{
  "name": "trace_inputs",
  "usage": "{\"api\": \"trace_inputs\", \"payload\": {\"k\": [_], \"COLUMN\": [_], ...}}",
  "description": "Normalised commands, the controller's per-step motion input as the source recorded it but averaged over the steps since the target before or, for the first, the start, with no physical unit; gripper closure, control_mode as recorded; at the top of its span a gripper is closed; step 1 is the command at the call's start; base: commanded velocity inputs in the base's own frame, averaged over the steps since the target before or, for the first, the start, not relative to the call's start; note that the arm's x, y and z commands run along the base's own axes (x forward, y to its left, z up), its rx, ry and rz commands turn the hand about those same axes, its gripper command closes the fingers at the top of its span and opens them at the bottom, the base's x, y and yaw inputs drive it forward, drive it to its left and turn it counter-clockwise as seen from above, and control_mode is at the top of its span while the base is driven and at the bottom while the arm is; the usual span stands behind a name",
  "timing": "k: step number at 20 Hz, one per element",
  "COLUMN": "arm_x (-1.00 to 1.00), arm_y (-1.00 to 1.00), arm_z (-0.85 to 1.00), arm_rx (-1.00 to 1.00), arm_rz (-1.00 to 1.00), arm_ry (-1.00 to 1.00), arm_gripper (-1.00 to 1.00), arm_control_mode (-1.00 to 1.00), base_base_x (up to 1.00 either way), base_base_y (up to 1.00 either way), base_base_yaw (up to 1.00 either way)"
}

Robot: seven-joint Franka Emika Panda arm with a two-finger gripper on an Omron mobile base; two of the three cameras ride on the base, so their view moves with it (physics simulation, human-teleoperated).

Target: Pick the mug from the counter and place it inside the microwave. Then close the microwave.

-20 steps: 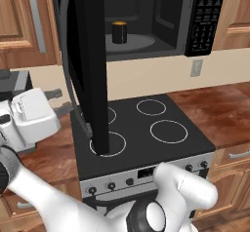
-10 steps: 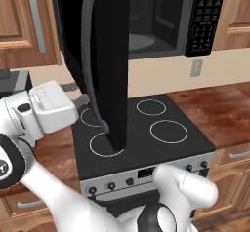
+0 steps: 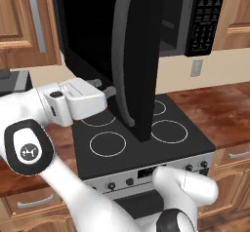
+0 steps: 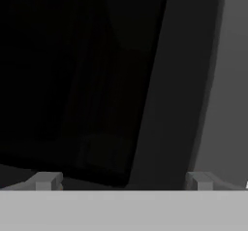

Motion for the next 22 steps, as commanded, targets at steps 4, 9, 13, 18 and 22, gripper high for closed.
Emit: {"api": "trace_inputs", "payload": {"k": [4,9,13,18,22], "arm_x": [0.30,0.37,0.41,0.51,0.64], "arm_y": [-0.53,-0.48,-0.40,-0.39,-0.37], "arm_z": [0.07,0.13,0.15,0.19,0.29], "arm_rx": [0.00,0.00,0.00,0.00,0.00], "arm_rz": [0.00,0.00,0.00,0.00,0.02], "arm_ry": [0.10,0.08,0.08,0.05,0.01], "arm_gripper": [-1.00,-1.00,-1.00,-1.00,-1.00], "arm_control_mode": [-1.00,-1.00,-1.00,-1.00,-1.00], "base_base_x": [0.00,0.00,0.00,0.00,0.00], "base_base_y": [0.00,0.00,0.00,0.00,0.00], "base_base_yaw": [0.00,0.00,0.00,0.00,0.00]}}
